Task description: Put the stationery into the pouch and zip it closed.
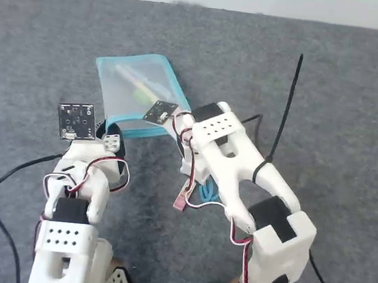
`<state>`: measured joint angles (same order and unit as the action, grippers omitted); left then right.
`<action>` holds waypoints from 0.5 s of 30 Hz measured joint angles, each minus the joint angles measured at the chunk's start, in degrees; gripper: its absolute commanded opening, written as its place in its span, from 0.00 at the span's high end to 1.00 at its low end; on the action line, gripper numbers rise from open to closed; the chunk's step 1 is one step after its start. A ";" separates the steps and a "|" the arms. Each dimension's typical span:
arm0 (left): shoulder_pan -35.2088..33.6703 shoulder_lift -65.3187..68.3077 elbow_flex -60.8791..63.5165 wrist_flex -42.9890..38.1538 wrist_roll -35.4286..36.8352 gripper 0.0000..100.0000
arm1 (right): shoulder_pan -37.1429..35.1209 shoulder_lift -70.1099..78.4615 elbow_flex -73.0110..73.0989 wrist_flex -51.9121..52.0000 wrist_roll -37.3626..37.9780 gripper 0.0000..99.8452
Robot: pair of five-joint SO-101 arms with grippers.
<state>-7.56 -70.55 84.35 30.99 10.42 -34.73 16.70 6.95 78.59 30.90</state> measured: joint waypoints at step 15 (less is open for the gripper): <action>0.00 0.00 0.00 0.00 0.00 0.99 | 8.09 -1.85 -0.26 -1.41 -3.87 0.63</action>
<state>-7.56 -70.55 84.35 30.99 10.42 -26.64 14.86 6.68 77.19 27.03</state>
